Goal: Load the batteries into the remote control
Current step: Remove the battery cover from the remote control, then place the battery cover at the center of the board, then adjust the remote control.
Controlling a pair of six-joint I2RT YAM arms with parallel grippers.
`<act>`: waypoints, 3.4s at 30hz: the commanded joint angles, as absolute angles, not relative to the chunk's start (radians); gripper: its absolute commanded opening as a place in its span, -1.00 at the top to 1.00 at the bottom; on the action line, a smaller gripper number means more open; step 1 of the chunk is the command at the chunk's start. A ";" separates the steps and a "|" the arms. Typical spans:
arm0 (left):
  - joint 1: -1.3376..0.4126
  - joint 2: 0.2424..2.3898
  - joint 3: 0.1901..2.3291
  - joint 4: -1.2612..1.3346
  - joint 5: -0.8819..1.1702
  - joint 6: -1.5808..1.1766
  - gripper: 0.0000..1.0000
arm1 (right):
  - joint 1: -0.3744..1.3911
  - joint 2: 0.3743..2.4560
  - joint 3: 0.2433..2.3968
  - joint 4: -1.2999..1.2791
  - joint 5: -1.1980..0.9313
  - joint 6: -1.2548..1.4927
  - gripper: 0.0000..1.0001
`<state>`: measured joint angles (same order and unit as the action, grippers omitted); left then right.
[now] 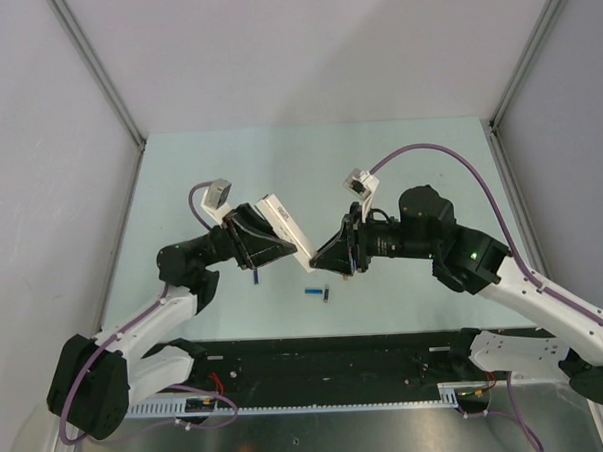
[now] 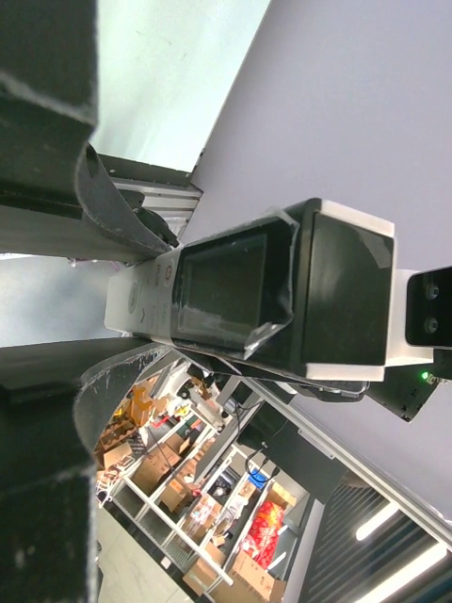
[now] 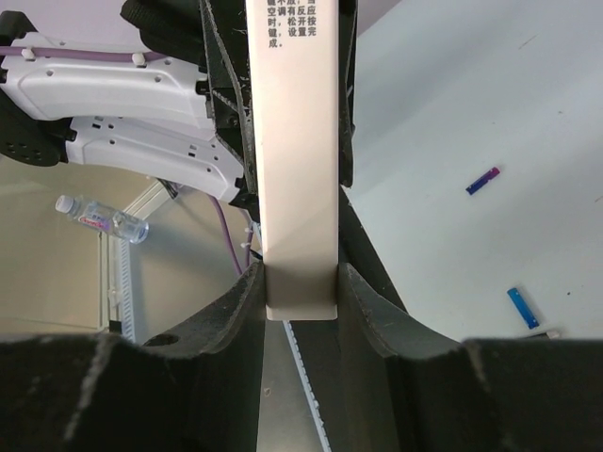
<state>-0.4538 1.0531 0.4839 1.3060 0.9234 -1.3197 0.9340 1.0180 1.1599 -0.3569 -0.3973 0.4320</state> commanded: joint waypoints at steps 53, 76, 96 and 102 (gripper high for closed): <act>-0.402 0.689 0.196 1.678 0.900 -1.229 1.00 | 0.488 1.572 0.977 -0.405 0.117 0.400 1.00; -0.402 0.729 0.202 1.678 0.891 -1.239 1.00 | 0.465 1.478 0.983 -0.471 0.069 0.431 -0.20; -0.483 0.933 0.359 1.678 0.903 -1.223 1.00 | 0.742 0.991 1.061 -0.193 -0.506 0.520 -0.84; -0.505 0.962 0.368 1.678 0.900 -1.230 1.00 | 0.802 1.009 1.091 -0.181 -0.471 0.506 -0.85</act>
